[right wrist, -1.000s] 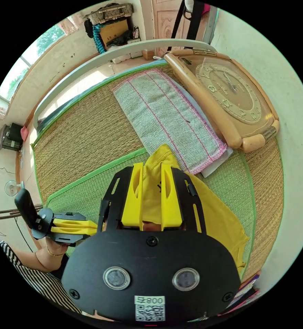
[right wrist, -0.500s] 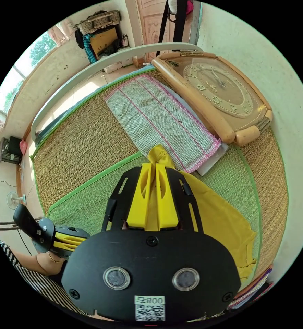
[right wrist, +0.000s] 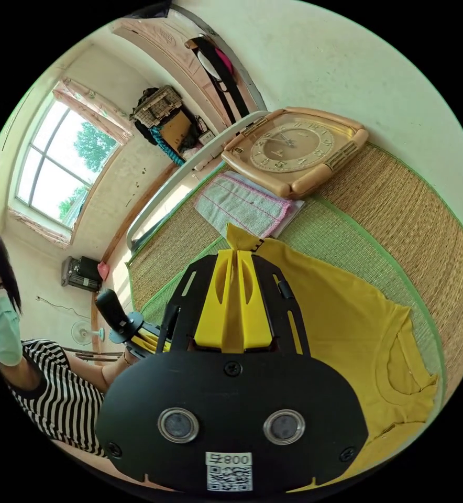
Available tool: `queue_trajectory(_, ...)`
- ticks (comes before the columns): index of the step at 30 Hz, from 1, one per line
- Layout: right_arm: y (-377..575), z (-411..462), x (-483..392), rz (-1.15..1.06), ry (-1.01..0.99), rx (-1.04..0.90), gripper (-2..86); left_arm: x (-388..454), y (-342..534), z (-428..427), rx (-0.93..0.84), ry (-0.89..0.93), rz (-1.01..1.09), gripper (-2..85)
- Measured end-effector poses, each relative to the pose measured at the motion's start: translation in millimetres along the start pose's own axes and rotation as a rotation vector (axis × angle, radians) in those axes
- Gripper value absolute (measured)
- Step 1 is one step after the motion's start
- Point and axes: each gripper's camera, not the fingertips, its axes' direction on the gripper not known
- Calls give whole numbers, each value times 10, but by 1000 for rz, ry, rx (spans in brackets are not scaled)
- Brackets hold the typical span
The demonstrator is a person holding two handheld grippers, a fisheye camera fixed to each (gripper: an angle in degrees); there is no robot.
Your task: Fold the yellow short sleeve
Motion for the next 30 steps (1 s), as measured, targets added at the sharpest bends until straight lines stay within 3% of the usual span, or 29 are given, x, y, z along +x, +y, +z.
queue_trajectory(5, 810, -308, 784, 163, 29, 31, 12, 124, -228, 267, -138, 45, 72, 5)
queue_trajectory(12, 1652, -184, 1701, 338, -75, 34, 12, 307, -499, 625, -306, 44, 117, 6)
queue_trajectory(24, 2356, -224, 2331, 474, -95, 115, 18, 540, -921, 1029, -536, 109, 159, 13)
queue_trajectory(27, 2377, -179, 2238, 424, -109, 109, 18, 600, -1064, 917, -434, 108, 159, 22)
queue_trajectory(30, 2249, -44, 2012, 336, -90, 73, 19, 614, -1195, 801, -324, -1, 116, 36)
